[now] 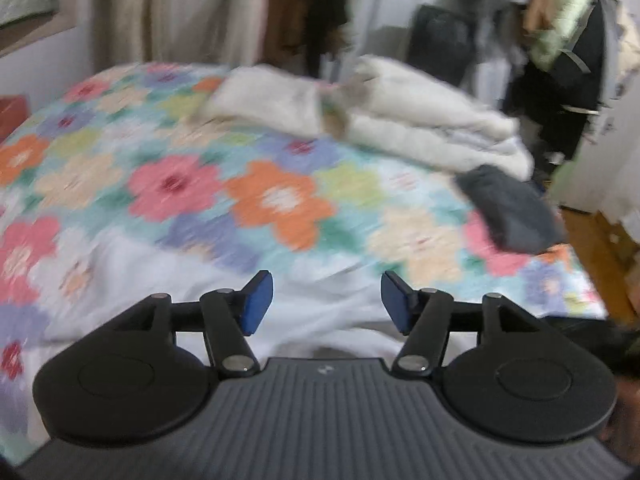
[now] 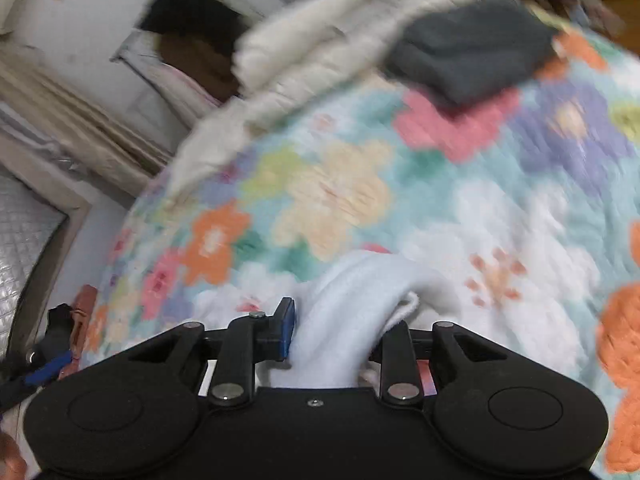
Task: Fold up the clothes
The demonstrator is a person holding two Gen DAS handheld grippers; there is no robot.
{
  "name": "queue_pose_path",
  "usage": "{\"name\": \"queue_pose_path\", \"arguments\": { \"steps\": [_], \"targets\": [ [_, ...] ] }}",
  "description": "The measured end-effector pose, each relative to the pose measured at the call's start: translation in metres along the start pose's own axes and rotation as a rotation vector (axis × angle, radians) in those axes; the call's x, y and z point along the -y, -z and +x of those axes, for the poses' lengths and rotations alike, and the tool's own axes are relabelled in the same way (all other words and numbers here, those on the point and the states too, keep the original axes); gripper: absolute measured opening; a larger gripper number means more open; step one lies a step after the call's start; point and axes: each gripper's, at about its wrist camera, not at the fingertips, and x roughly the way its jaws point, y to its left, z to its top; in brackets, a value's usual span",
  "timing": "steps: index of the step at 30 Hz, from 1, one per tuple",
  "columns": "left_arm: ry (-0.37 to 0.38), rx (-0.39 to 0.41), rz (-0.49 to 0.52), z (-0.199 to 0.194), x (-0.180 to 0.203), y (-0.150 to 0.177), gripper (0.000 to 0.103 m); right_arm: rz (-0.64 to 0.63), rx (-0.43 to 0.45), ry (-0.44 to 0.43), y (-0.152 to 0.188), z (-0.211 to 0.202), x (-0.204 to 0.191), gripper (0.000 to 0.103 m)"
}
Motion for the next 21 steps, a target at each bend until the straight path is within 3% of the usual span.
{"name": "queue_pose_path", "arguments": {
  "steps": [9,10,12,14,17,18,21],
  "targets": [
    [-0.003,-0.096,-0.176,0.026,-0.099,0.086,0.059,-0.103,-0.061,0.01,-0.004,-0.012,0.01,0.031],
    [-0.04,-0.117,-0.17,0.024,-0.102,0.088,0.059,-0.136,-0.065,0.035,-0.003,-0.017,0.009,0.032],
    [-0.056,-0.065,-0.108,0.011,-0.099,0.083,0.059,-0.211,-0.049,0.109,-0.001,-0.028,0.003,0.037],
    [-0.038,-0.007,-0.092,0.001,-0.1,0.077,0.065,-0.29,-0.013,0.227,-0.002,-0.039,-0.004,0.045],
    [-0.022,-0.007,-0.136,0.01,-0.101,0.074,0.067,-0.332,0.056,0.366,-0.003,-0.06,-0.013,0.046],
    [-0.044,-0.019,-0.132,0.011,-0.102,0.075,0.067,-0.343,0.07,0.365,-0.002,-0.066,-0.018,0.046],
    [-0.108,-0.053,-0.109,0.009,-0.111,0.078,0.067,-0.415,0.073,0.253,0.01,-0.077,-0.038,0.052]
  ]
}}
